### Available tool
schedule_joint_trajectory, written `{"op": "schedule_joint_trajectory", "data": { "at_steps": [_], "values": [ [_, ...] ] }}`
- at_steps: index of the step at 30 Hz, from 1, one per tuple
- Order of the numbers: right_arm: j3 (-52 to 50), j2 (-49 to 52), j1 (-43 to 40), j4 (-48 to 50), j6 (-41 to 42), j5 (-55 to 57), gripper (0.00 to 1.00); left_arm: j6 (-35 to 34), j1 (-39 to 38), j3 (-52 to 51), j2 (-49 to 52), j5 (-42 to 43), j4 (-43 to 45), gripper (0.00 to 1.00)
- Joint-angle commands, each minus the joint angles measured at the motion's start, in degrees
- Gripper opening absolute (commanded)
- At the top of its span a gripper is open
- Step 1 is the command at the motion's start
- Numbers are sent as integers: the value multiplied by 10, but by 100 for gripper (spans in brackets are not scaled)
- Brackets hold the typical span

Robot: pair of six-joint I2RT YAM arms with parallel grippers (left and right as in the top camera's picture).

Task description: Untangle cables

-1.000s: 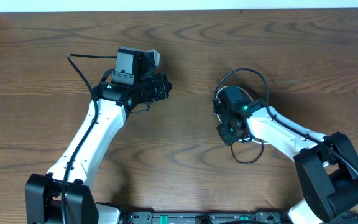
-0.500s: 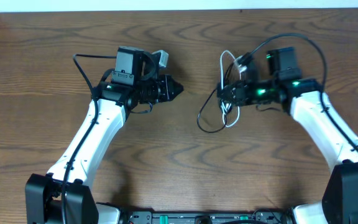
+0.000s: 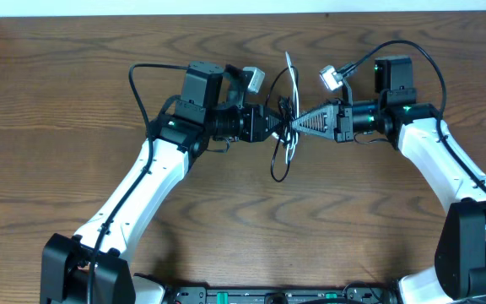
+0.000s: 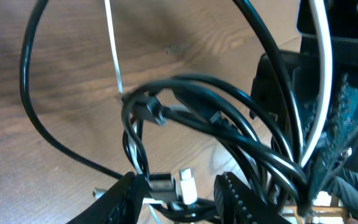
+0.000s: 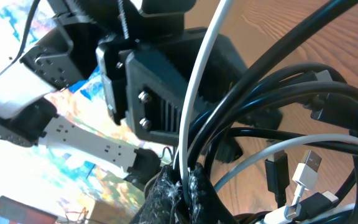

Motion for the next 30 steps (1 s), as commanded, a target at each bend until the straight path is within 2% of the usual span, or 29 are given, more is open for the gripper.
{"op": "schedule_joint_trajectory", "data": {
  "at_steps": [1,5,11,19,20,22,25,28,30],
  "values": [
    [-1,-1,-3,2,-37,-38,1,14,3,-5,-1,7,15,42],
    [-1,-1,-3,2,-36,-38,1,14,3,-5,2,3,20,47],
    [-1,-1,-3,2,-36,-38,1,12,-3,-5,51,3,35,47],
    [-1,-1,-3,1,-33,-38,1,-6,-46,-5,141,0,183,47],
    [-1,-1,-3,0,-33,-38,1,-7,-46,-5,147,-15,188,32],
    [-1,-1,-3,0,-31,-38,1,-8,-45,-5,152,-59,180,8],
    [-1,-1,-10,-1,-18,-23,1,-8,-39,-5,152,-99,164,8],
    [-1,-1,-23,-13,15,43,1,-10,-26,-5,152,-100,160,8],
    [-1,-1,-37,-53,23,131,1,-28,-11,-5,151,-98,151,8]
  ]
}}
